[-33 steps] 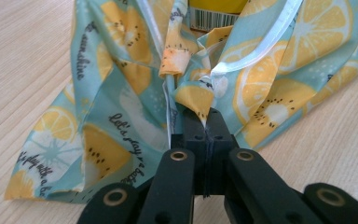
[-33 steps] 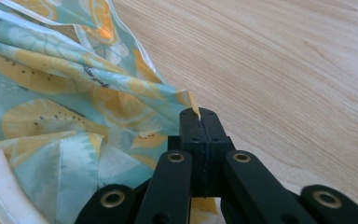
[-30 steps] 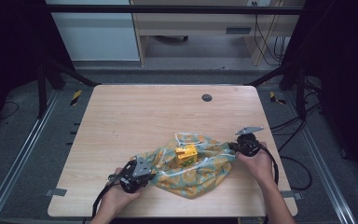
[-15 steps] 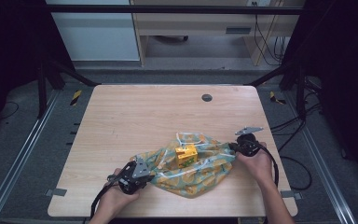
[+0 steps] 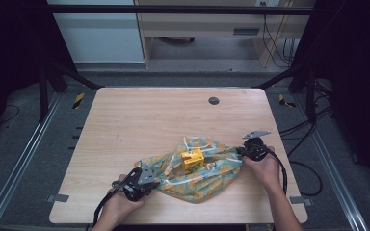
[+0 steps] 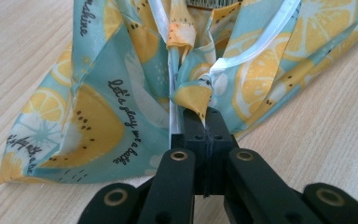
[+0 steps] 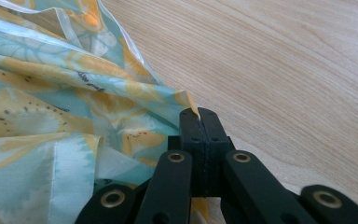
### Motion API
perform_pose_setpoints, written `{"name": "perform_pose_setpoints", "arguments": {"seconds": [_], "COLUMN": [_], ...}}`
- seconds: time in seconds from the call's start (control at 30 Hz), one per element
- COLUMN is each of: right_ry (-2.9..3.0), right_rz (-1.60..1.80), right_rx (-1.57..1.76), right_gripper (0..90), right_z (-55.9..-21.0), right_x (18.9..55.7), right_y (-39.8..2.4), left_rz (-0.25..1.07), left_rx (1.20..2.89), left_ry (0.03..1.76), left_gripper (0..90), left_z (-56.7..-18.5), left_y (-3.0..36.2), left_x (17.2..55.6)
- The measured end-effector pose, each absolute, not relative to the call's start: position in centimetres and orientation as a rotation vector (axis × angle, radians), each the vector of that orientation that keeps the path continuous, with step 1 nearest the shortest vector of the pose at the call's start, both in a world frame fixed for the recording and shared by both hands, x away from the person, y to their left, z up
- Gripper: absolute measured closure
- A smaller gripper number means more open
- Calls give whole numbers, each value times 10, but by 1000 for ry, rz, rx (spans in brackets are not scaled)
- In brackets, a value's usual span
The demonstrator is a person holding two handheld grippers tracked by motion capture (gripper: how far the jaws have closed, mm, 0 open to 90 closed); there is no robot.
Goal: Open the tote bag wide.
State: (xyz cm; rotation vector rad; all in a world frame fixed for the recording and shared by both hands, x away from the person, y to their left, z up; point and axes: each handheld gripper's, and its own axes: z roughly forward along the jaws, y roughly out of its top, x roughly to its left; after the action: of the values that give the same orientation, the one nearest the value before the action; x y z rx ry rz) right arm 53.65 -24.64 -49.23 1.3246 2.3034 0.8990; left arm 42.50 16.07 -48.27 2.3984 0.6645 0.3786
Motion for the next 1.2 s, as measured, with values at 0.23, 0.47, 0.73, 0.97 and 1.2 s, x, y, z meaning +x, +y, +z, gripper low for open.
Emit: {"name": "perform_pose_setpoints", "arguments": {"seconds": [0.23, 0.47, 0.73, 0.97, 1.2], "right_ry": [2294, 2276, 2261, 2265, 2271], "right_rz": [908, 929, 933, 928, 923], "right_rx": [1334, 1350, 1353, 1351, 1339], "right_gripper": [900, 900, 900, 900, 900], "right_z": [-494, -495, -496, -495, -495], "right_x": [538, 541, 541, 542, 542], "right_y": [-247, -248, -247, -246, -246], "left_rz": [373, 363, 343, 348, 375], "left_rx": [2409, 2406, 2392, 2394, 2410], "left_ry": [657, 661, 681, 678, 666], "left_gripper": [900, 900, 900, 900, 900], "left_z": [-484, -485, -488, -487, -486], "left_y": [160, 161, 165, 165, 162], "left_x": [425, 426, 427, 427, 422]}}
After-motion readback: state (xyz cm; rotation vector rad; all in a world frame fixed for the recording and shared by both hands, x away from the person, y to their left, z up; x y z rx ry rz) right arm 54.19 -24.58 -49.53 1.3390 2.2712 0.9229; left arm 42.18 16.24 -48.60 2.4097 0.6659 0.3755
